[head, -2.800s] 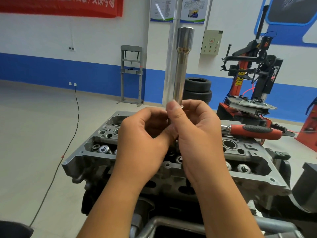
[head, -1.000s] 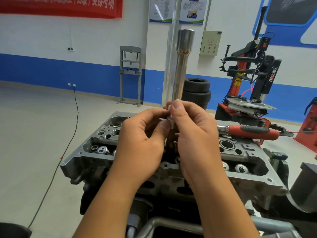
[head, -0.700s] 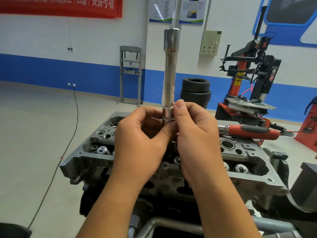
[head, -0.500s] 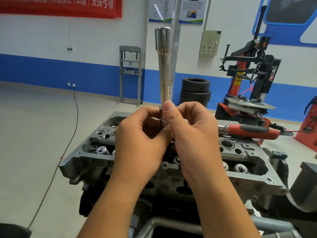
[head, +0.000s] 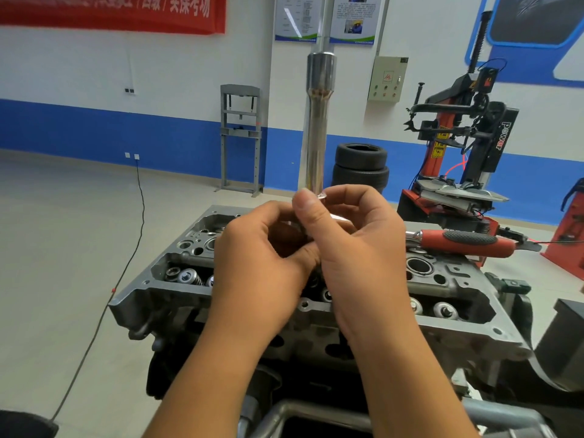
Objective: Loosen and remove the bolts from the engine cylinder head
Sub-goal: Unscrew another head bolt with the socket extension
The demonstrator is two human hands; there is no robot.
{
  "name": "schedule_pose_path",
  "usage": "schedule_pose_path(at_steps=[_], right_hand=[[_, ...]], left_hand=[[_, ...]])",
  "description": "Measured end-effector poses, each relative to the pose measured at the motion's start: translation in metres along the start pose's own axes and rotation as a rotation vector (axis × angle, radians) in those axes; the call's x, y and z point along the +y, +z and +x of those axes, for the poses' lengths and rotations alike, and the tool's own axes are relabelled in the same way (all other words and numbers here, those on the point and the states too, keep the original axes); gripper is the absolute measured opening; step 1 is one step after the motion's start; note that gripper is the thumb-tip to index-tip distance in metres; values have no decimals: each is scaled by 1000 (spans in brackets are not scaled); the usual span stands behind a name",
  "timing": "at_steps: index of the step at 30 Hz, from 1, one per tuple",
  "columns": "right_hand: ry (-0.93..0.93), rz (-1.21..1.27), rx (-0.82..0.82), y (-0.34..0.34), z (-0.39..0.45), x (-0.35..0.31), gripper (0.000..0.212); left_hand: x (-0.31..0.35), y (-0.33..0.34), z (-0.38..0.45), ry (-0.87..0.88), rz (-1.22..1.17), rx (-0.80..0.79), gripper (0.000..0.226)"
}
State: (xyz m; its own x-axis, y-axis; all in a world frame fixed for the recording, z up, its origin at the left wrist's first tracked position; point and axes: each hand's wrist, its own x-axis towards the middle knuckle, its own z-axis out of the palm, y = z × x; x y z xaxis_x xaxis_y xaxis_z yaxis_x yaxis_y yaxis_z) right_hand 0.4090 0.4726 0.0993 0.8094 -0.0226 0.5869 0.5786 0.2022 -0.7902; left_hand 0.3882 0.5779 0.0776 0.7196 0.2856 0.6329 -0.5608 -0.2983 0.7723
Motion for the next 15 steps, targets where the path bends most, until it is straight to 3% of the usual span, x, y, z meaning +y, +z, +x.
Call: schedule_pose_path(at_steps=[2,7,15], right_hand=[[-2,-19,-7,-1,-1,0,20],[-23,-20,-21,0,1,1,7],[0,0,-34,-1,-1,0,14]], left_hand=[[-1,0,0,17,31,-4,29],[5,-2,1,37,7,-199,33],[1,1,-1,2,51,-20,26]])
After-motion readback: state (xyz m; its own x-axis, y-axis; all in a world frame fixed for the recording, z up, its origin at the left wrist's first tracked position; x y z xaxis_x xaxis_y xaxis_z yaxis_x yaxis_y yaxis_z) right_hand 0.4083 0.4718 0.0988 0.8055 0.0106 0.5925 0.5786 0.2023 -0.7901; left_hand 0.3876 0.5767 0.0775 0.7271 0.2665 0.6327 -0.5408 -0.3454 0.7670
